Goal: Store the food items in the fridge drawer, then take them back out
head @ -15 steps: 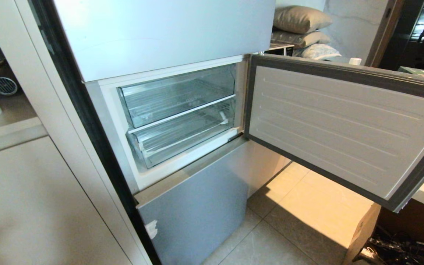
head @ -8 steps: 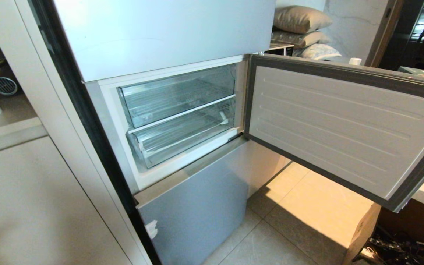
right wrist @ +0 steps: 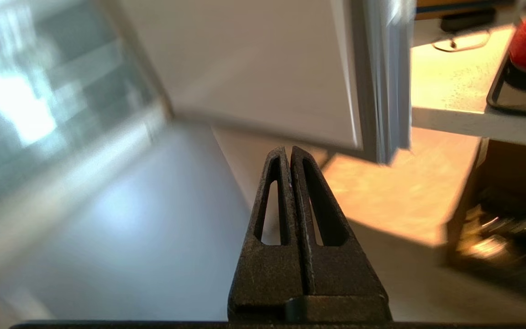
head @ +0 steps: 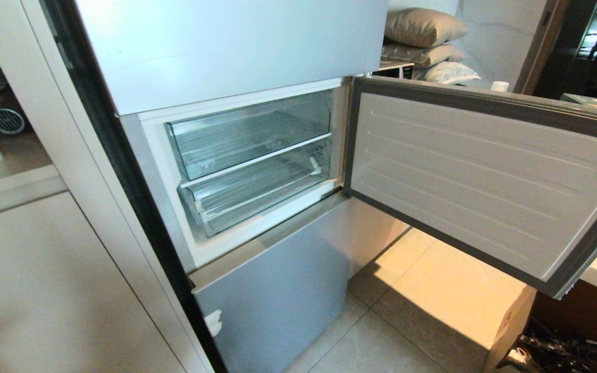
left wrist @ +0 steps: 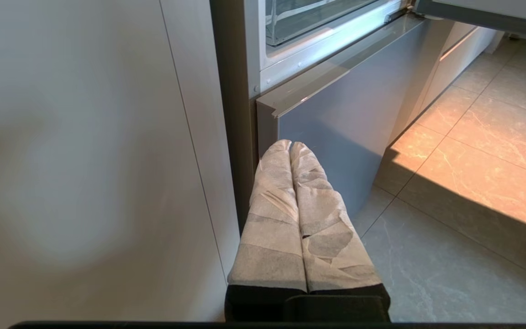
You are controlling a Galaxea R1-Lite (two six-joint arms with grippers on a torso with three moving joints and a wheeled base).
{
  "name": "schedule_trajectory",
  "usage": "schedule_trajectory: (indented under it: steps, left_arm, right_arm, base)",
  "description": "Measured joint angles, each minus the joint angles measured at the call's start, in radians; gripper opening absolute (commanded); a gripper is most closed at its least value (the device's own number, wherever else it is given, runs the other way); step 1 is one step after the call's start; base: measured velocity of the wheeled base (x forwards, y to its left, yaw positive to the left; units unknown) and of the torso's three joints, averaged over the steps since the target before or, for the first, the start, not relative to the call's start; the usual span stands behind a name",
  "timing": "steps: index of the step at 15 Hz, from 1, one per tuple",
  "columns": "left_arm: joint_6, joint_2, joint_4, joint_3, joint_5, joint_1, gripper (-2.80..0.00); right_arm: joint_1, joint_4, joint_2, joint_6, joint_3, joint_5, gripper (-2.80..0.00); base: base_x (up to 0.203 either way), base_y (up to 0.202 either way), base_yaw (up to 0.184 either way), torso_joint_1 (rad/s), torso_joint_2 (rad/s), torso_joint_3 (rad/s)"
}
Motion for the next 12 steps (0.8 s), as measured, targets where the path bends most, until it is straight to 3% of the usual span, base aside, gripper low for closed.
schedule_trajectory:
  steps: [2, 6, 9, 12]
  left_arm:
    - [0.0, 0.0, 0.0, 0.0, 0.0, -0.001, -2.8]
    - [0.0, 0.0, 0.0, 0.0, 0.0, 0.0, -2.8]
    - [0.0, 0.0, 0.0, 0.0, 0.0, 0.0, -2.8]
    - [0.0, 0.0, 0.0, 0.0, 0.0, 0.0, -2.8]
  right_arm:
    - [-0.118, -0.107, 0.163, 0.174, -0.069, -0.005, -2.8]
    - [-0.499, -0.406, 0.413, 0.444, -0.124, 0.055, -2.8]
    - [-0.703, -0.501, 0.499, 0.552, -0.132, 0.163, -2.8]
    - [-0.779, -0.525, 0.569, 0.566, -0.135, 0.193, -2.8]
  base:
    - [0.0, 0.0, 0.0, 0.0, 0.0, 0.0]
    - [0.0, 0.0, 0.0, 0.0, 0.0, 0.0]
    - [0.0, 0.0, 0.0, 0.0, 0.0, 0.0]
    - [0.0, 0.0, 0.0, 0.0, 0.0, 0.0]
